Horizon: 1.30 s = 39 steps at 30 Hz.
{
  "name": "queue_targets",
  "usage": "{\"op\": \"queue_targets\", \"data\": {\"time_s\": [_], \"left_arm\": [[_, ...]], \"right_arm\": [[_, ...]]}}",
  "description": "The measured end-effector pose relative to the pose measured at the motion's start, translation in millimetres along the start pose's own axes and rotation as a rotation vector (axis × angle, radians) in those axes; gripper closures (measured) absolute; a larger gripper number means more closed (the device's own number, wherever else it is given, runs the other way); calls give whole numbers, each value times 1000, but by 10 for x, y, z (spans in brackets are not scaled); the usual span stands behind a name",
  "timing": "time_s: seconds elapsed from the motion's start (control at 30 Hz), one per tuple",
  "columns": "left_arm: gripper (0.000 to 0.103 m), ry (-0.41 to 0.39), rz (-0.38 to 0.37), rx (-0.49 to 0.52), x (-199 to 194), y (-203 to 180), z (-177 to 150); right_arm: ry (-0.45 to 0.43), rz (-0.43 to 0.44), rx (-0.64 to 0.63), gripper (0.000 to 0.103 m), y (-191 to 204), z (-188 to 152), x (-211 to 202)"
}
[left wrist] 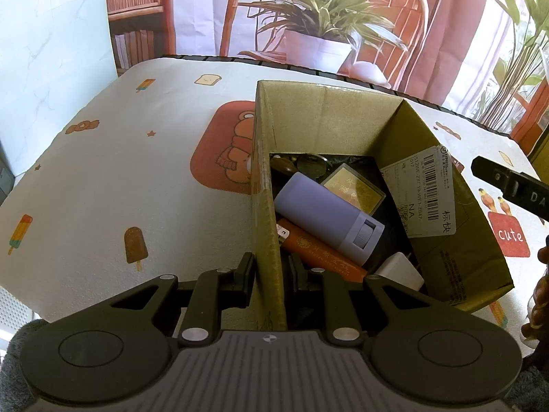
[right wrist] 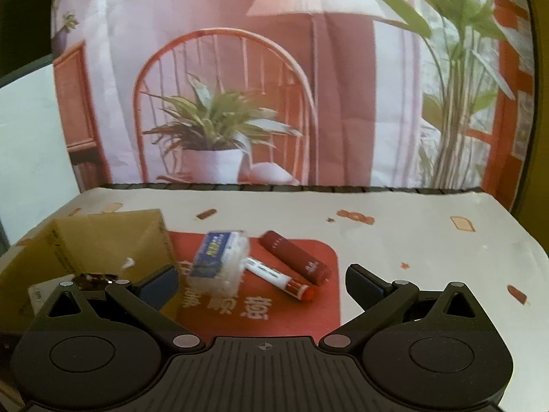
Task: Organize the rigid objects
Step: 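Move the right gripper back toward the clear blue-labelled box, then close the right gripper on the clear blue-labelled box and lift it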
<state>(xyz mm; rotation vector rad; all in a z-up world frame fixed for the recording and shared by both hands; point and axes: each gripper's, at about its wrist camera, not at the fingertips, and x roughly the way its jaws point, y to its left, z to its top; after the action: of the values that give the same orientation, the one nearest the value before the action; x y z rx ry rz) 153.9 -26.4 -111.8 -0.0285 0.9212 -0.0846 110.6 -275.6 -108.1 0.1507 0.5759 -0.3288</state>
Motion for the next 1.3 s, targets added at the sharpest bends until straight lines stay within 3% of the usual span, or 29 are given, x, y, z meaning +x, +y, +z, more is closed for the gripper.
{"op": "queue_targets", "data": {"time_s": [0.53,0.83,1.07,1.3], "left_arm": [[82,0,0,-1,0,-1,3],[82,3,6,7,1,-16,7],[82,11,10,12,21,-14,22],[82,20,11,13,46,-12,38]], "right_arm": [[40,-12,8,2,-121,-130,208],[32,48,24,16,-251,-54,434],[56,151,44,36,-240,66,716],[87,201,-48,36,9,207,1046]]}}
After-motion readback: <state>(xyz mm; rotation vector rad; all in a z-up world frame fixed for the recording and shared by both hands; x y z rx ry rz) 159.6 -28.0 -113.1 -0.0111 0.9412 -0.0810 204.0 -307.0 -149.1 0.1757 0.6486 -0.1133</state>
